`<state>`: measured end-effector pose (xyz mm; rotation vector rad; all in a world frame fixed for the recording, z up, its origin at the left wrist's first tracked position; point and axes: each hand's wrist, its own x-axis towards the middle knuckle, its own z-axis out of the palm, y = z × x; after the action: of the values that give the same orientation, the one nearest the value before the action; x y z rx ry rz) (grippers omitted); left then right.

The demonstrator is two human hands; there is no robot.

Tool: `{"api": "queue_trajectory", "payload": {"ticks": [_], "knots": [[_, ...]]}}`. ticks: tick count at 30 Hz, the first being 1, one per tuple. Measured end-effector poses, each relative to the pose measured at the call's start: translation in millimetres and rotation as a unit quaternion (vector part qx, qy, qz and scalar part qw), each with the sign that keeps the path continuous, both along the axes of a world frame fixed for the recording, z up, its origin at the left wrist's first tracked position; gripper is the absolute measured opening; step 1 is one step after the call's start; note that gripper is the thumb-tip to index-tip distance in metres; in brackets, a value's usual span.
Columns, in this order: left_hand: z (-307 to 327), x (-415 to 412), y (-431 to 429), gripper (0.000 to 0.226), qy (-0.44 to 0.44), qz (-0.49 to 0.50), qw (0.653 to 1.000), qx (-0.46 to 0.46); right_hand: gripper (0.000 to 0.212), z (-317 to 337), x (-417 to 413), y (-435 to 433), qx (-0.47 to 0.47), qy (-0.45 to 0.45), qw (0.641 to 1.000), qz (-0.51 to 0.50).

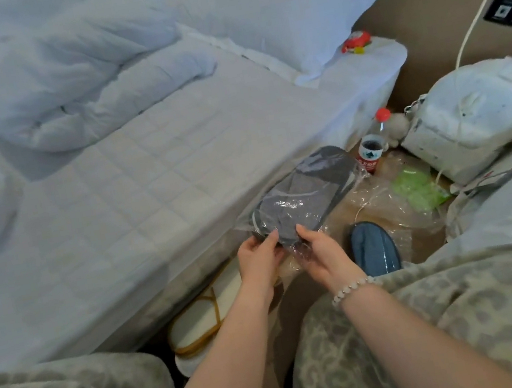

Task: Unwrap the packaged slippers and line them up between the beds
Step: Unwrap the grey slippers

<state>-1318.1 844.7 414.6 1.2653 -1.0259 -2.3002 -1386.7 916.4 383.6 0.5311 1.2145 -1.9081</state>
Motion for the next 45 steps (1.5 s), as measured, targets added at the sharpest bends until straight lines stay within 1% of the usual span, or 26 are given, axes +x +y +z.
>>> {"api": "queue_trajectory", "payload": {"ticks": [2,4,6,8,10,12,15,19,21,23,26,28,30,33,36,37,41,45], "knots": [[4,2,-2,0.028,-0.007,0.006,1.000,-0.019,0.035,1,3,-4,-0.006,0.007,1.000,-0.001],[7,5,-5,0.029,-0.018,-0.005,0.999,-0.041,0.038,2,5,-6,-0.021,0.009,1.000,-0.001],[7,10,-9,0.029,-0.026,-0.033,0.997,-0.059,0.032,4,4,-6,-0.043,0.008,0.999,-0.007],[7,16,-15,0.035,-0.030,-0.064,0.995,-0.066,0.028,7,1,-7,-0.054,0.004,0.998,-0.025],[5,22,-22,0.038,-0.045,-0.093,0.992,-0.067,0.035,6,-5,-7,-0.048,0.000,0.998,-0.039],[2,29,-29,0.035,-0.067,-0.120,0.989,-0.061,0.036,6,-9,-6,-0.038,0.005,0.998,-0.042],[-4,40,-34,0.036,-0.081,-0.140,0.986,-0.045,0.028,8,-17,-5,-0.040,0.011,0.998,-0.049],[-15,52,-42,0.042,-0.100,-0.126,0.986,-0.037,0.010,15,-27,-3,-0.047,0.029,0.996,-0.066],[-18,55,-44,0.044,-0.101,-0.127,0.986,-0.035,0.007,16,-29,-3,-0.044,0.028,0.996,-0.071],[-19,57,-45,0.043,-0.098,-0.136,0.985,-0.040,0.008,15,-30,-3,-0.044,0.026,0.996,-0.077],[-20,59,-52,0.045,-0.090,-0.182,0.978,-0.046,0.013,11,-32,1,-0.036,0.021,0.996,-0.082],[-19,56,-61,0.053,-0.099,-0.214,0.969,-0.066,0.009,7,-33,3,-0.024,0.023,0.997,-0.071],[-13,48,-71,0.060,-0.139,-0.232,0.955,-0.119,0.009,5,-31,3,-0.016,0.023,0.998,-0.056],[-3,33,-77,0.063,-0.195,-0.263,0.922,-0.206,0.024,2,-26,-1,-0.016,0.024,0.999,-0.036],[2,28,-74,0.063,-0.213,-0.295,0.898,-0.245,0.035,-2,-25,-4,-0.004,0.029,0.999,-0.022],[0,28,-73,0.067,-0.218,-0.302,0.894,-0.250,0.036,-3,-25,-4,-0.002,0.026,0.999,-0.019],[-8,33,-67,0.078,-0.224,-0.302,0.894,-0.242,0.036,-5,-28,0,-0.009,0.012,0.999,-0.034],[-11,44,-72,0.086,-0.241,-0.332,0.888,-0.208,0.038,-4,-36,0,0.001,0.019,0.998,-0.056]]}}
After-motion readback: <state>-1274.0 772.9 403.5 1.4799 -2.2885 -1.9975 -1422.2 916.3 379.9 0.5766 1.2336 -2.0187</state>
